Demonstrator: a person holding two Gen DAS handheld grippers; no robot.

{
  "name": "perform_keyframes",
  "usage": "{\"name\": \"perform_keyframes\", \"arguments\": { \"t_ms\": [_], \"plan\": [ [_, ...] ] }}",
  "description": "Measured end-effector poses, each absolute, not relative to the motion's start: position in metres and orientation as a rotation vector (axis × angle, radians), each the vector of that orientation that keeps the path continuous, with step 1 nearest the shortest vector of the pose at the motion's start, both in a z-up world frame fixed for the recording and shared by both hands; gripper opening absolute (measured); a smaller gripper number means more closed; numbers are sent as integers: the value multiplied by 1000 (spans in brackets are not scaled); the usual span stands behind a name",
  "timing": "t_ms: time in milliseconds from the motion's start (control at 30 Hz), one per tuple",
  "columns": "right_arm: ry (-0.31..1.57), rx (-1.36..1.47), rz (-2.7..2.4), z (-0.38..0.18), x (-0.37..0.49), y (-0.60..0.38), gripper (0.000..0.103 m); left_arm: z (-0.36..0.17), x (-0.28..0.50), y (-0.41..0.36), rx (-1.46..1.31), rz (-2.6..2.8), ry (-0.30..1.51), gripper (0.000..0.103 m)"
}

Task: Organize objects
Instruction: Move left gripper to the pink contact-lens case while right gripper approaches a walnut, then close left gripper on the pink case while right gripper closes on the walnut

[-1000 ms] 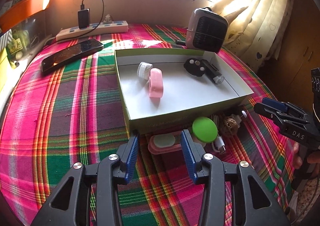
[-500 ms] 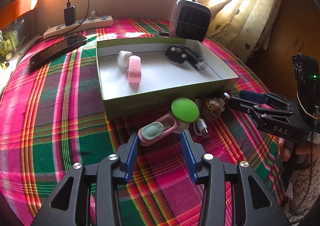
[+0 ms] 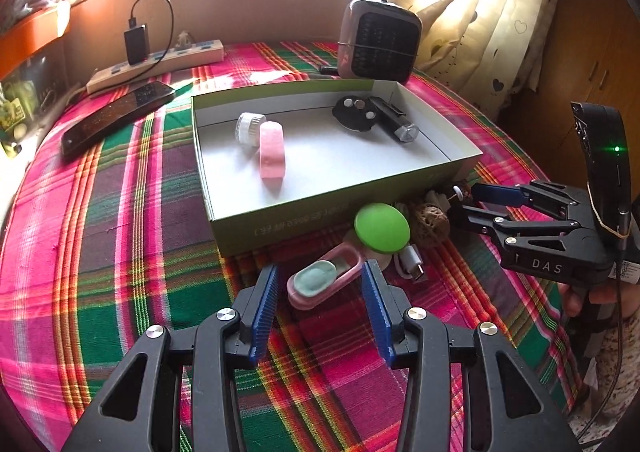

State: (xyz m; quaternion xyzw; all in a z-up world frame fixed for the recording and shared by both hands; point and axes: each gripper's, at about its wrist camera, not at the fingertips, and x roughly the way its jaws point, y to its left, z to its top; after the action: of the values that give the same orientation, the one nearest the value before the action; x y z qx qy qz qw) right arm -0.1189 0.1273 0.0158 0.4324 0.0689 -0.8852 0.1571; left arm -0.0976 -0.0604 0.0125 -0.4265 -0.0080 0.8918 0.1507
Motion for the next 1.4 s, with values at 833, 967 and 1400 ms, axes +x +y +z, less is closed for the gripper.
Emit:
{"name": "perform_keyframes", "arguments": {
  "t_ms": [833,967,1400],
  "plan": [
    [257,1195,-2500,16,-126,121,42,6,-111,-50,-1271,2602,50,29],
    [253,1191,-2498,16,-124,121,34,6,-111,-52,-1279,2615,38,22],
    [226,1197,-2506,16,-121,123,29,6,-111,-55,-1289,2642,17,16]
  ]
}}
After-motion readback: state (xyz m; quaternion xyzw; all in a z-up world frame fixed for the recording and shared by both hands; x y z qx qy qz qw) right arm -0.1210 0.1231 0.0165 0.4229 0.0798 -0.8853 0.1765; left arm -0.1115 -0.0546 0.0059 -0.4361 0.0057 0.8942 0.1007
